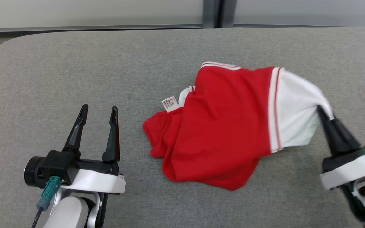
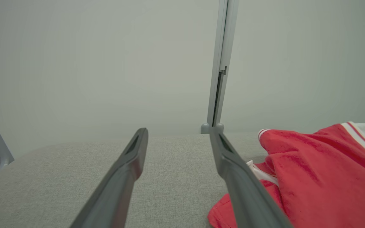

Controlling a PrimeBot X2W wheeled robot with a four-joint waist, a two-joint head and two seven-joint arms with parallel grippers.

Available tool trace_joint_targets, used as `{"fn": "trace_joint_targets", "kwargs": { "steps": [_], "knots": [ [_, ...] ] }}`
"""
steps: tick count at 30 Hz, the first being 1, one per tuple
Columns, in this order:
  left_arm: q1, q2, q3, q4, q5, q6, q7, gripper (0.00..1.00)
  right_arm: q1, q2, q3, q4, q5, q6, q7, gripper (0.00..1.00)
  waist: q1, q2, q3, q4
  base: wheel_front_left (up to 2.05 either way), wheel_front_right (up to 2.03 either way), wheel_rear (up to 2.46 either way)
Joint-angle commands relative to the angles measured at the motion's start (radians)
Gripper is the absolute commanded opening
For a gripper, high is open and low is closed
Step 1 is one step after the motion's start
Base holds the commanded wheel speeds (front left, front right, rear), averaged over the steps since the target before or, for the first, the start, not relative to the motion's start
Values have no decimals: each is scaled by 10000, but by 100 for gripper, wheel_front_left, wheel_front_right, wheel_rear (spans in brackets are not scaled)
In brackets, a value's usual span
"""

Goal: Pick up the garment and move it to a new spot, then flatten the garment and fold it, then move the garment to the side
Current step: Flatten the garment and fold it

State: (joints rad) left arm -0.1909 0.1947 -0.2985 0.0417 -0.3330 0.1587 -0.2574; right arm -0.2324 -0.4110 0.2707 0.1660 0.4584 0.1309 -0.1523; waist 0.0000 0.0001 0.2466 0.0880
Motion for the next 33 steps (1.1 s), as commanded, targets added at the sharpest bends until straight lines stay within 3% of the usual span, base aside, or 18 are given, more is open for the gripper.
{"fn": "trace_joint_targets", "kwargs": {
  "steps": [1, 9, 13, 14, 15, 16, 17, 26, 33],
  "knots": [
    [-26, 38, 39, -30, 101, 33, -48, 100, -50, -93, -219, -55, -81, -2, 19, 0, 0, -1, -5, -98, 0, 0, 0],
    [-173, 52, 6, -22, 126, -31, -55, 100, 868, 14, -2650, 990, -53, -3, 500, 0, 0, -1, 98, -303, 0, 0, 0],
    [-282, 38, -33, 25, 133, -32, -61, 100, 1157, 387, -2931, 1878, 64, -3, 428, 0, 0, -1, 192, -307, 0, 0, 0],
    [-268, 34, -31, 40, 132, -31, -63, 100, 1186, 443, -2891, 2078, 65, -2, 388, 5, 0, -1, 200, -311, 0, 0, 0],
    [-253, 25, -33, 54, 129, -25, -65, 100, 1173, 514, -2843, 2247, 152, -2, 328, 45, 0, -1, 207, -316, 0, 0, 0],
    [-245, 21, -29, 63, 125, -20, -67, 100, 1123, 582, -2777, 2356, 195, -3, 244, 94, 0, -1, 210, -318, 0, 0, 0],
    [-235, 21, -22, 80, 120, -15, -68, 100, 1057, 649, -2711, 2399, 260, -2, 145, 100, 0, -1, 196, -325, 0, 0, 0],
    [23, 51, 68, 115, 74, 84, -79, 100, 1009, 615, -2689, 1184, -93, -2, -559, 100, 0, -1, -231, -399, 0, 0, 0],
    [433, 174, 114, 117, 4, 161, -58, 100, 1535, 773, -2560, -971, -876, -2, 260, 100, 0, -1, -835, -544, 0, 0, 0]
  ]
}}
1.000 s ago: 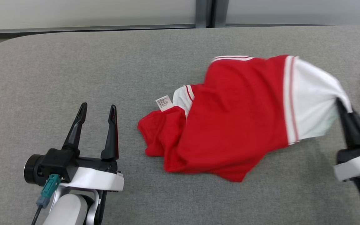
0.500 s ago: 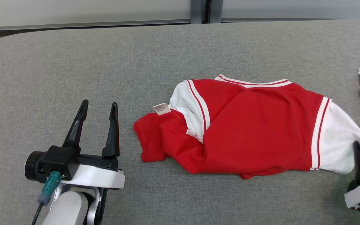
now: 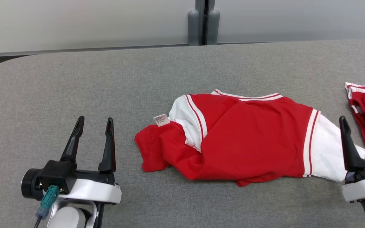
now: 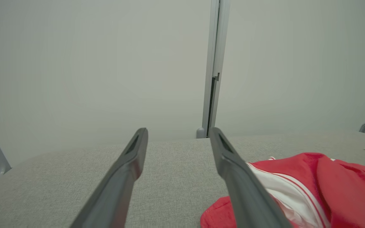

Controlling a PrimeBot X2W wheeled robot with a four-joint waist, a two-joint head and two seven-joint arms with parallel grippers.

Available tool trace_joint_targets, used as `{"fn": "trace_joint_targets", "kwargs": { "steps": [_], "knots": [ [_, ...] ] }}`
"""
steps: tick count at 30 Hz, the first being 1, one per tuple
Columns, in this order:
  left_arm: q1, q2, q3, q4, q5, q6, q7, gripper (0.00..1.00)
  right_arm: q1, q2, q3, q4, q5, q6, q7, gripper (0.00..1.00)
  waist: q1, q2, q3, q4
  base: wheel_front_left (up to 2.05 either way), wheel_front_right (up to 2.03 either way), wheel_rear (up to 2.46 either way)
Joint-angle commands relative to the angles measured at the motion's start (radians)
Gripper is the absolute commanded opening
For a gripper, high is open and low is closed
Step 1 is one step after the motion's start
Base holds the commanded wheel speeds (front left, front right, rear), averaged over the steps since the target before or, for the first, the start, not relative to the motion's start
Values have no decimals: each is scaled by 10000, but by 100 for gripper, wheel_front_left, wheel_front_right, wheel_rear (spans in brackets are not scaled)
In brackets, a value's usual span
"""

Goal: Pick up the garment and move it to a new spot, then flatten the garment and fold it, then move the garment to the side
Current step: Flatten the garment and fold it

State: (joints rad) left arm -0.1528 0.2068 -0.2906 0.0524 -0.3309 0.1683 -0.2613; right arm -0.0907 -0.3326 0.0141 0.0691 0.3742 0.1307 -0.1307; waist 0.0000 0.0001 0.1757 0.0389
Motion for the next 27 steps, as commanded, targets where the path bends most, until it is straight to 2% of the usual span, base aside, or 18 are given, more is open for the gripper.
{"fn": "trace_joint_targets", "kwargs": {
  "steps": [1, 10, 23, 27],
  "knots": [
    [132, 64, 38, 1, -16, 93, -16, 100, 228, 19, 73, -231, -105, 0, 207, 100, 0, -1, -222, -79, 0, 0, 0],
    [954, 183, 47, -192, -173, 277, 111, 100, 1270, 487, 350, -1410, -361, 0, 1063, 100, 0, -1, -835, -244, 0, 0, 0],
    [1139, 316, -82, -384, -207, 336, 347, 100, 1454, 579, 324, -1553, -297, 0, 1195, 100, 0, -1, -844, -253, 0, 0, 0],
    [876, 295, -359, -427, -84, 127, 359, 100, 1412, 561, 328, -1542, -247, 0, 1173, 100, 0, -1, -770, -224, 0, 0, 0]
  ]
}}
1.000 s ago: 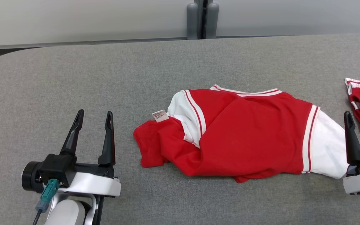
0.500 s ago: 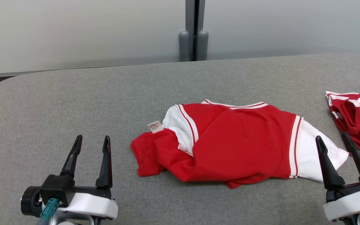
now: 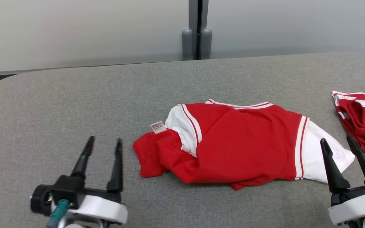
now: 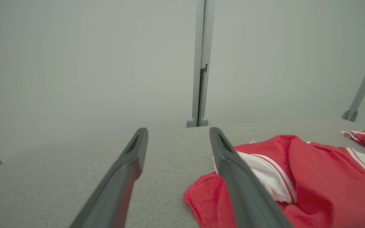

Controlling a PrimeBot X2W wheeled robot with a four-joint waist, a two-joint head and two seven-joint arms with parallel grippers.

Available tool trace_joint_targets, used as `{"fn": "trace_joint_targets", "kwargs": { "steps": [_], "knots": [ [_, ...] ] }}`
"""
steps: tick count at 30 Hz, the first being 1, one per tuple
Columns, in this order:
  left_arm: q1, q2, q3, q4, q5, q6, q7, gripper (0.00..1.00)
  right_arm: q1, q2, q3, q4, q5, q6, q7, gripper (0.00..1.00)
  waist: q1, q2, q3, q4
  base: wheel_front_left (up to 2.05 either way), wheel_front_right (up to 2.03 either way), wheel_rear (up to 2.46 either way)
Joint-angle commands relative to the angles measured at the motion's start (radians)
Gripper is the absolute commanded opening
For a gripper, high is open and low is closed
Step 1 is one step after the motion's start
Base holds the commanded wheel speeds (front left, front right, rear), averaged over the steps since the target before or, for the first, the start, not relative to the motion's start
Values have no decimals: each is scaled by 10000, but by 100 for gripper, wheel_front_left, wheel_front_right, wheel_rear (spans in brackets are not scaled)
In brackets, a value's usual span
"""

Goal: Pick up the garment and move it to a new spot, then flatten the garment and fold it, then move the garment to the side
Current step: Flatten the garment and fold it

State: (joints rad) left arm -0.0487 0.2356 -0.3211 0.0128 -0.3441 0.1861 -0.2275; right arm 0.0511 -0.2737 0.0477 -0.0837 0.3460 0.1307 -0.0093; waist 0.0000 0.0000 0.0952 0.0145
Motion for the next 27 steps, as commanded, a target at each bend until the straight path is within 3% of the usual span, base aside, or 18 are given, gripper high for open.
{"fn": "trace_joint_targets", "kwargs": {
  "steps": [1, 7, 14, 19, 20, 21, 27],
  "knots": [
    [-273, -19, -204, 13, 90, -174, 96, 100, -36, -33, -2, -31, 47, 0, -43, 100, 0, 0, 86, 36, 0, 0, 0],
    [-809, -559, -1730, 658, 154, -1195, 736, 100, -307, -110, 239, -64, 192, 0, -71, 100, 0, 0, 503, -117, 0, 0, 0],
    [-920, -1001, -2683, 1294, 57, -1854, 1067, 100, -431, -121, 316, 5, 354, 0, -152, 100, 0, 0, 908, -252, 0, 0, 0],
    [-1280, -1035, -3024, 1862, 226, -2045, 1329, 100, -595, -161, 369, 76, 466, 0, -252, 100, 0, 0, 1210, -333, 0, 0, 0],
    [-1339, -1023, -3062, 1957, 251, -2067, 1337, 58, -642, -169, 393, 92, 486, 0, -268, 100, 0, 0, 1249, -358, 0, 0, 0],
    [-1426, -1022, -3097, 2038, 300, -2084, 1321, 0, -688, -181, 391, 118, 514, 0, -296, 100, 0, 0, 1281, -372, 0, 0, 0],
    [-1703, -1088, -2886, 2027, 73, -2101, 893, 0, -733, -207, 280, 278, 607, 0, -454, 100, 0, 0, 1303, -358, 0, 0, 0]
  ]
}}
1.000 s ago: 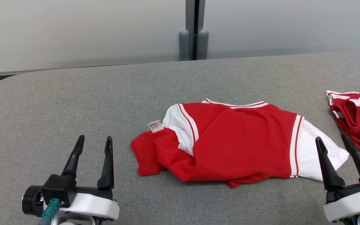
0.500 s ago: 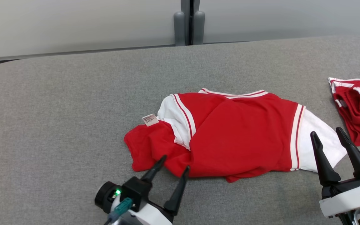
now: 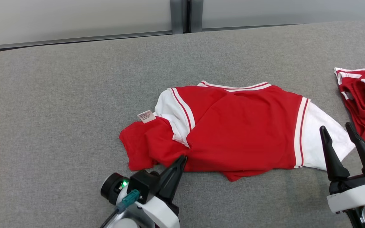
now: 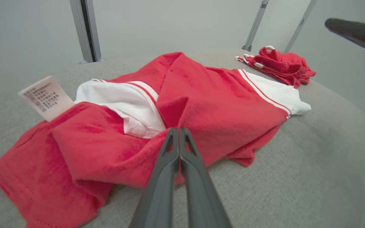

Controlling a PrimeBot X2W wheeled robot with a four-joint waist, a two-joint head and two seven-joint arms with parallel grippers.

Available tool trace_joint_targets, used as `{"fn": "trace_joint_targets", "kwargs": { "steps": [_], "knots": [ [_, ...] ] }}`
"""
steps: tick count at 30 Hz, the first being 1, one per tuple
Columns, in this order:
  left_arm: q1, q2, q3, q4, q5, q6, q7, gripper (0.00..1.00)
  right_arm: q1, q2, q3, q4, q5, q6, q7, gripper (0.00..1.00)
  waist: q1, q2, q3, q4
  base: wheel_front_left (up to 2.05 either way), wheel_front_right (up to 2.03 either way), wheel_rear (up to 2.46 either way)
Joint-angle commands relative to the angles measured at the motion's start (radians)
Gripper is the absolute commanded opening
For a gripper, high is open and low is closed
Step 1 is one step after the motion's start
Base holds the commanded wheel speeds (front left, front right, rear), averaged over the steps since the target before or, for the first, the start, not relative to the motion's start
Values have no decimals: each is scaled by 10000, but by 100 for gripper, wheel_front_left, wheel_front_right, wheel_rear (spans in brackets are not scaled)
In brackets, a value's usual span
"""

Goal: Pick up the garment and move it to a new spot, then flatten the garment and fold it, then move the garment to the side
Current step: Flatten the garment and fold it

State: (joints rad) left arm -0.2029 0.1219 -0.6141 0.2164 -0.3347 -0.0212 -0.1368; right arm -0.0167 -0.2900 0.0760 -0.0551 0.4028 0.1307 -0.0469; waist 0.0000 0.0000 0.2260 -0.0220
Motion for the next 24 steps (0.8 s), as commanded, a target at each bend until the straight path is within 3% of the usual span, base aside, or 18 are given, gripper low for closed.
{"fn": "trace_joint_targets", "kwargs": {
  "steps": [1, 13, 19, 24],
  "knots": [
    [-182, 59, 104, -134, -30, -26, -111, 0, -36, -29, -40, 13, 51, 0, -84, 100, 0, 0, -25, 27, 0, 0, 0],
    [-1287, 457, 809, -1735, -147, 189, 300, 0, 9, 171, -499, -166, 113, 0, -61, 100, 0, 0, 152, 170, 0, 0, 0],
    [-2769, 445, 1260, -951, -200, 145, 490, 0, -411, 183, -417, -309, 205, 0, -162, 100, 0, 0, 959, -409, 0, 0, 0],
    [-4369, 366, 1580, 532, -167, 38, 439, 0, -801, 210, -224, -152, 390, 0, -343, 100, 0, 0, 1792, -926, 0, 0, 0]
  ]
}}
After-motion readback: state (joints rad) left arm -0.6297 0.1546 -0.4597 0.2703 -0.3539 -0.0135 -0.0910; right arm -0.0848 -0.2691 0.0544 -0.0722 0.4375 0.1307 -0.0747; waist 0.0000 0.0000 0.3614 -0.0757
